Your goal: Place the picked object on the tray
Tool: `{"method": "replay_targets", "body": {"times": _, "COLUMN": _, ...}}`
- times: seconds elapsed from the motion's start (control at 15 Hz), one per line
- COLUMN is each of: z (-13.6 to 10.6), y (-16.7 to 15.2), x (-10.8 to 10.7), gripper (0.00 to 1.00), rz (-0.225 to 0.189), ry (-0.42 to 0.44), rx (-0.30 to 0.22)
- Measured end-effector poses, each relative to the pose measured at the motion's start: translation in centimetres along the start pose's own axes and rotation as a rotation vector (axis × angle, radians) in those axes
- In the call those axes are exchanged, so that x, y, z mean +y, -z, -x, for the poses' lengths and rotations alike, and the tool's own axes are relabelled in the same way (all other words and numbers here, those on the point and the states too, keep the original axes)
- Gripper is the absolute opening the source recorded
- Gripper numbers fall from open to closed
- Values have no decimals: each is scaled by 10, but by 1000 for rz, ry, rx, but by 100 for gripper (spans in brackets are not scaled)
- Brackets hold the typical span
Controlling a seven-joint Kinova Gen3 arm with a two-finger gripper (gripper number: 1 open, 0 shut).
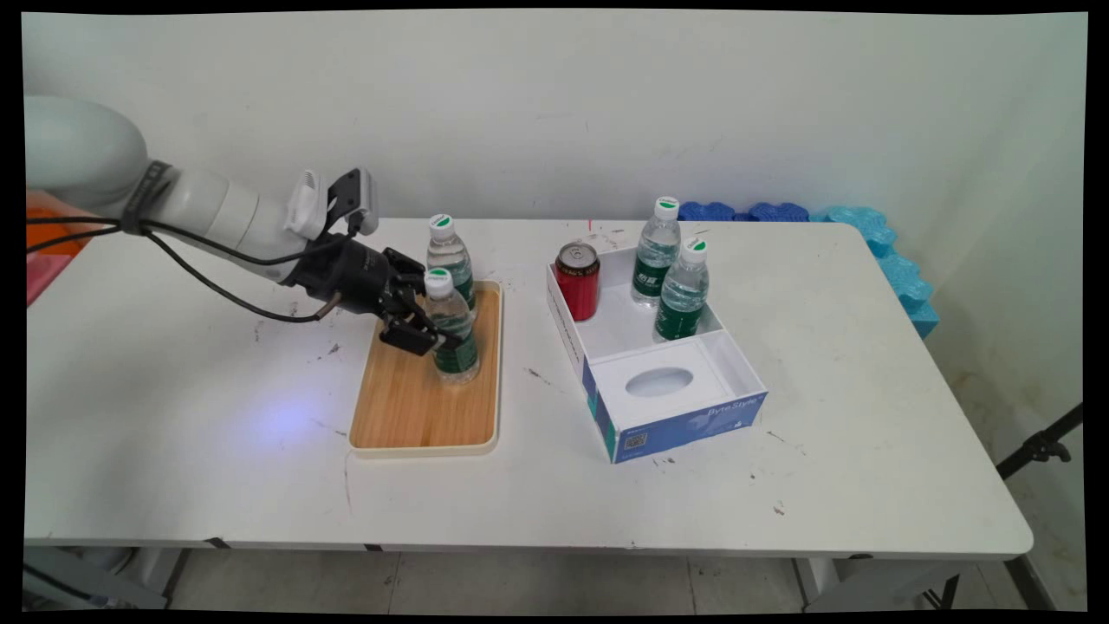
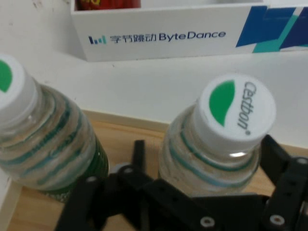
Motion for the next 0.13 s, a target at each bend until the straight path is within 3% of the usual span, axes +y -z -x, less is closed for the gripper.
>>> {"method": "replay_targets", "body": {"times": 0.13, "z": 2, "y": 0, "x": 0, "gripper": 100, "rz": 3, "ry": -2, "rx": 2}}
